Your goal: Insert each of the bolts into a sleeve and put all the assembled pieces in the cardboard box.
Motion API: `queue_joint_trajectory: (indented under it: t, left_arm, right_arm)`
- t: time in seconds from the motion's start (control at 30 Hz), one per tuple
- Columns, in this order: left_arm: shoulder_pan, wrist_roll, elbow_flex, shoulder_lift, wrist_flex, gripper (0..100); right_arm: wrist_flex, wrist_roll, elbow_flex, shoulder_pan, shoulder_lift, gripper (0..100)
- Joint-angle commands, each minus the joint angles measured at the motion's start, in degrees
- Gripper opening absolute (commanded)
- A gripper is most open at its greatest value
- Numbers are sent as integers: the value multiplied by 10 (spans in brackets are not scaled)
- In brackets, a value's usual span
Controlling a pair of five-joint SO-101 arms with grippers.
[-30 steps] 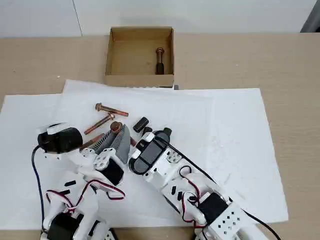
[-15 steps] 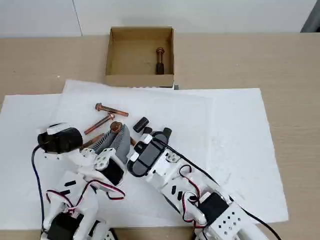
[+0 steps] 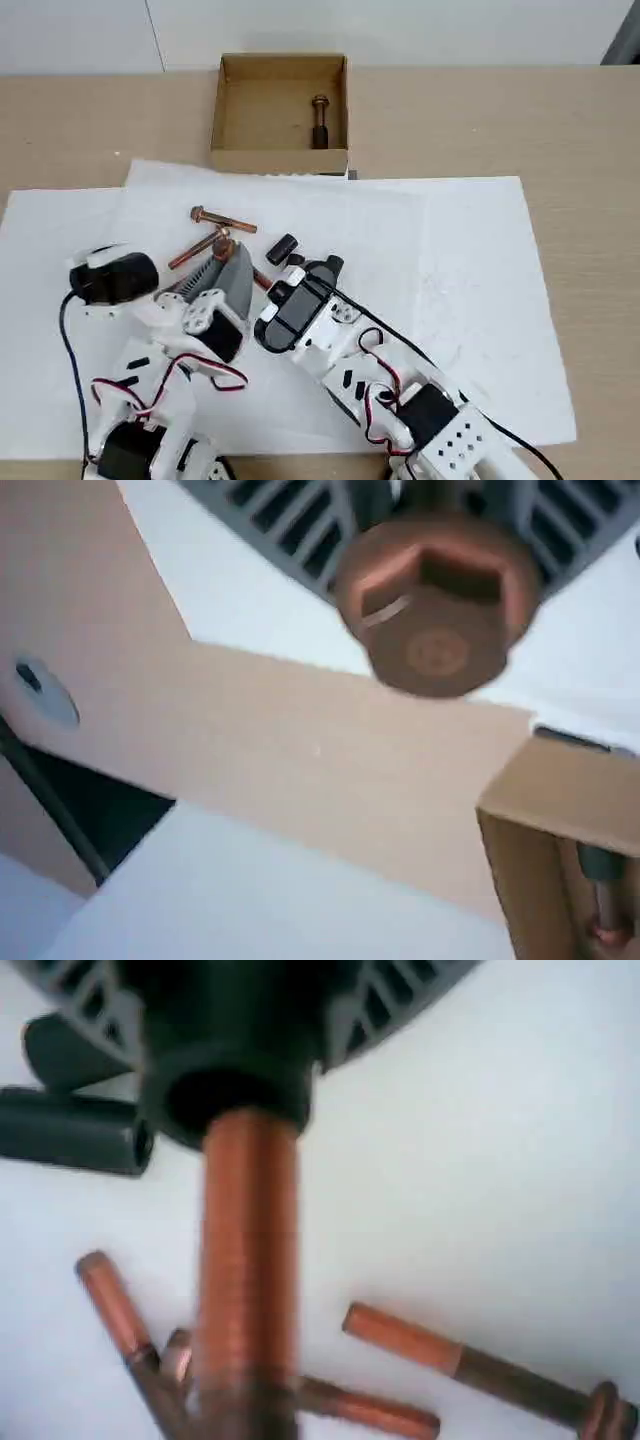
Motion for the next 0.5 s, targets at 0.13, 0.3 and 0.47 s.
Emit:
queue_joint_trajectory:
  t: [0.13, 0.3, 0.47]
  left_arm:
    - [-7, 2, -2, -5, -22, 7]
    - [20, 3, 11, -6, -22, 7]
    - [35, 1, 14, -6, -21, 7]
  right_arm:
    - [-13, 5, -36, -6, -7, 4]
    - [-13, 5, -38, -20, -7, 4]
    - [-13, 5, -38, -24, -7, 4]
